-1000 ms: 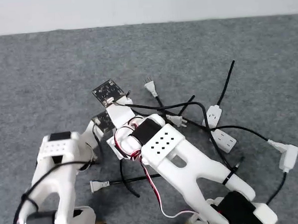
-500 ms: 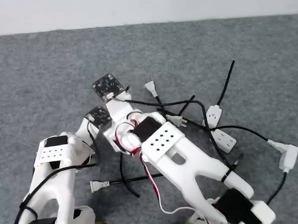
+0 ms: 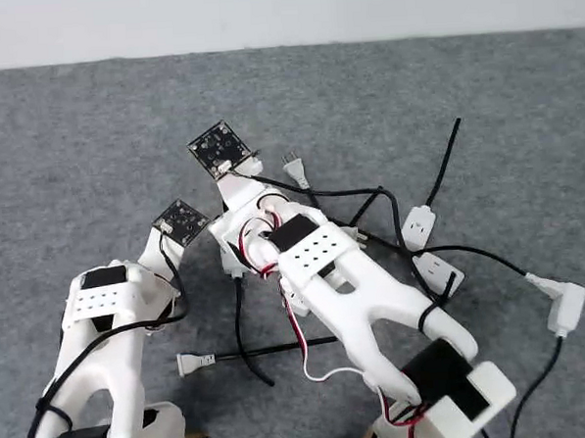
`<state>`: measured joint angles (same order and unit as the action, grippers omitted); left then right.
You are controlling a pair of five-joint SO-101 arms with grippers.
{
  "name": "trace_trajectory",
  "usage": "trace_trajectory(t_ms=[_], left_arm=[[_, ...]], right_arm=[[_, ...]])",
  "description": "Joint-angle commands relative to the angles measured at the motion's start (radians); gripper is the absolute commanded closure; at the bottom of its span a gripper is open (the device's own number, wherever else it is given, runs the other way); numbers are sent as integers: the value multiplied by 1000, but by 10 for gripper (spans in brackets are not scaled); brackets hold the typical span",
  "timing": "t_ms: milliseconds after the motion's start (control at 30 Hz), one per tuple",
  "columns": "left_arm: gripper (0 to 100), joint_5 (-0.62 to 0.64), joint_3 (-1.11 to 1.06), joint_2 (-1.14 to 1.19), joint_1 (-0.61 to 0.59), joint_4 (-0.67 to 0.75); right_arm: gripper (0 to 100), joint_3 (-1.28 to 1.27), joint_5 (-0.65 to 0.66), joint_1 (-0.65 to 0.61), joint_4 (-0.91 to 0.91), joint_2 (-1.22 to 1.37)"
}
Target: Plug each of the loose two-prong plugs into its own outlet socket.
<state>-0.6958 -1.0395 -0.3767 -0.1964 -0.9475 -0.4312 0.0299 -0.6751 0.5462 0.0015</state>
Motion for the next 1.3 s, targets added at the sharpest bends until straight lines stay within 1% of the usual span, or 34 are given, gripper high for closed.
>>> trace_trajectory(t_ms=[0,267,667,933,1033,1267], left_arm=[[989,14,25,-35,-8,25],[989,14,24,-35,-9,25],[989,14,24,-35,-8,25],[989,14,24,-35,-6,25],[989,14,24,-35,-6,25],[989,14,24,-35,-8,25]], right_arm=[[991,54,12,18,-22,16],[991,124,6,22,-30,107],[991,189,-20,68,-33,117],[991,187,-26,65,-53,117],[991,187,-58,65,-53,120],[991,206,-64,50,-73,179]])
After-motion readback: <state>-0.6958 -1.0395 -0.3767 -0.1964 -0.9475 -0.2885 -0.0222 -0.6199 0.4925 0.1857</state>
